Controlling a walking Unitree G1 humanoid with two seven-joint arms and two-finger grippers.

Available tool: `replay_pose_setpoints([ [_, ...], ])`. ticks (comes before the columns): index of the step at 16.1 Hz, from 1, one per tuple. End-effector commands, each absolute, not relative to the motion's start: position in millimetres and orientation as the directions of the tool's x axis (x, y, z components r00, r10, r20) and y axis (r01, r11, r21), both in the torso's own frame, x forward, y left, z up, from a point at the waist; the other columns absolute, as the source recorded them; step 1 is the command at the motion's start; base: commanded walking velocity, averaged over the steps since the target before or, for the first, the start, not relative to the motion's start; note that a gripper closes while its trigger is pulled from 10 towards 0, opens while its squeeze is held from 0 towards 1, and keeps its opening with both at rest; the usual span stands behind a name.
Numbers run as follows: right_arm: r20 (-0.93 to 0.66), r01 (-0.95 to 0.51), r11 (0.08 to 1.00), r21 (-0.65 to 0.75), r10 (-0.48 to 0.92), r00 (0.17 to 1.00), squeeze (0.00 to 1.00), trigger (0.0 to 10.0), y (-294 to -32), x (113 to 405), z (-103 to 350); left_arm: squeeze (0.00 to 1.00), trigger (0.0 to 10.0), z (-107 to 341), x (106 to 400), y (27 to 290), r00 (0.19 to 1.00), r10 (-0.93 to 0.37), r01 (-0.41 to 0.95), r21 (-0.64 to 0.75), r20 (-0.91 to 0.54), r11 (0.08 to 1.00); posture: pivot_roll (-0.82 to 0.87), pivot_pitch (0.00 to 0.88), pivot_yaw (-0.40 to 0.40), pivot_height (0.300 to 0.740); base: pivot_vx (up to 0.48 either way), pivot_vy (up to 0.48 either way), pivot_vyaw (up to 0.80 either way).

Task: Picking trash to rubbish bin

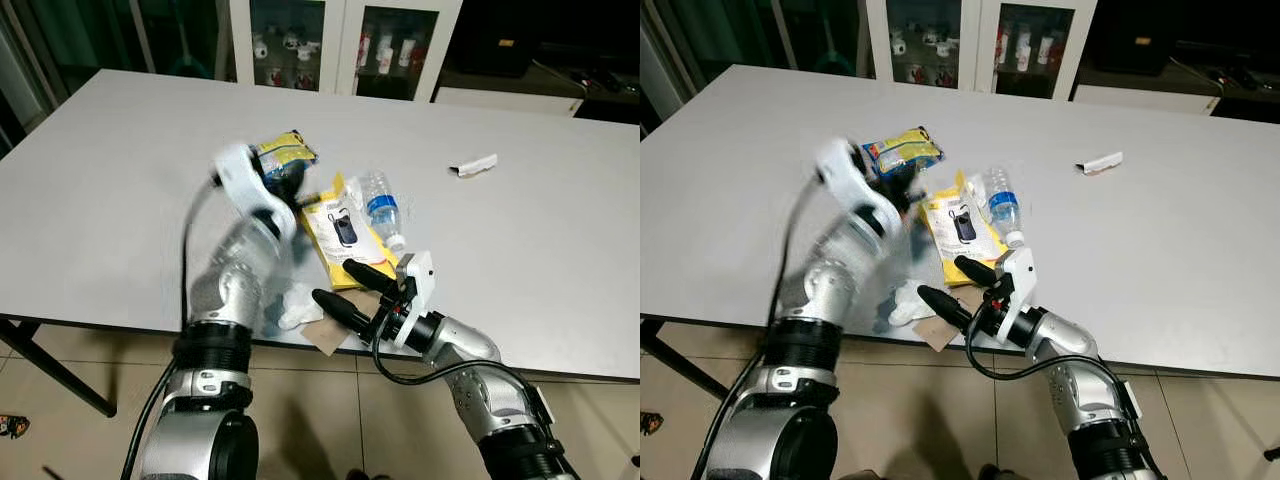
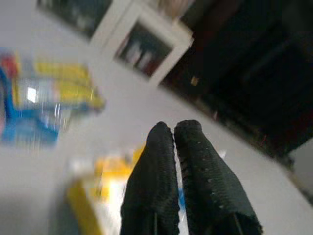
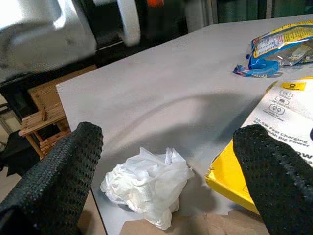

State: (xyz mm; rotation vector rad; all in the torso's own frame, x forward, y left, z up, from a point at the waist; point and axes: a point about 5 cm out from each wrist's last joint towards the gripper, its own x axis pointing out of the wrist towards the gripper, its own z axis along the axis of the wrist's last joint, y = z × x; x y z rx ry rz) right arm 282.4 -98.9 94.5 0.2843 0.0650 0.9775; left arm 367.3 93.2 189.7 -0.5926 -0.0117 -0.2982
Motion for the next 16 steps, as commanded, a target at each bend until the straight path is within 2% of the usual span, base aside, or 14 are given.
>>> replay_pose_setpoints([
  [1,0.073,-0.796,0.547,0.259,0.811,0.581,0.0,10.0,-103.7,285.5,95.4,0.0,10.0,190.5,364.2,93.4,0.955,-0.27,0.291,-0.537,0.119,0.792,0.0,0.021,-0.032,0.74,0.0,0.0,0.0],
  [5,0.072,-0.796,0.549,0.255,0.81,0.582,0.0,10.0,-103.9,286.7,95.9,0.0,10.0,183.1,359.6,95.4,0.959,-0.269,0.277,-0.527,0.093,0.803,0.01,0.016,-0.033,0.74,0.0,0.0,0.0],
  [7,0.071,-0.795,0.551,0.253,0.809,0.583,0.0,10.0,-105.0,287.6,96.1,0.0,10.0,169.9,359.0,96.2,0.963,-0.27,0.248,-0.469,0.021,0.847,0.0,0.011,-0.035,0.74,0.0,0.0,0.0],
  [8,0.068,-0.795,0.553,0.251,0.809,0.584,0.0,10.0,-105.6,288.2,95.9,0.0,10.0,158.9,358.8,97.8,0.962,-0.269,0.235,-0.379,-0.04,0.895,0.01,0.009,-0.037,0.74,0.0,0.0,0.0],
  [9,0.067,-0.795,0.553,0.251,0.809,0.584,0.0,10.0,-105.7,288.4,95.7,0.0,10.0,157.1,358.5,98.5,0.962,-0.271,0.239,-0.346,-0.045,0.907,0.01,0.009,-0.037,0.74,0.0,0.0,0.0],
  [10,0.067,-0.796,0.551,0.251,0.81,0.582,0.0,10.0,-105.2,288.3,95.8,1.0,10.0,158.5,357.3,98.7,0.957,-0.288,0.263,-0.319,-0.03,0.91,0.01,0.01,-0.037,0.74,0.0,0.0,0.0],
  [12,0.067,-0.798,0.548,0.251,0.812,0.58,0.0,10.0,-104.5,287.9,95.5,1.0,10.0,164.4,355.9,99.6,0.951,-0.309,0.301,-0.252,0.006,0.92,0.01,0.01,-0.038,0.74,0.0,0.0,0.0],
  [13,0.065,-0.797,0.548,0.254,0.813,0.579,0.0,10.0,-103.6,287.9,94.4,1.0,10.0,176.5,354.6,101.0,0.927,-0.372,0.372,0.0,0.053,0.928,0.01,0.014,-0.039,0.74,0.0,0.0,0.0],
  [14,0.065,-0.797,0.548,0.254,0.813,0.579,0.0,10.0,-103.6,287.9,94.4,1.0,10.0,176.5,354.6,101.0,0.927,-0.372,0.372,0.0,0.053,0.928,0.01,0.014,-0.039,0.74,0.0,0.0,0.0],
  [16,0.065,-0.796,0.548,0.255,0.812,0.58,0.0,10.0,-103.5,288.1,94.2,1.0,10.0,186.0,352.0,99.9,0.901,-0.422,0.404,0.162,0.097,0.9,0.01,0.016,-0.038,0.74,0.0,0.0,0.0],
])
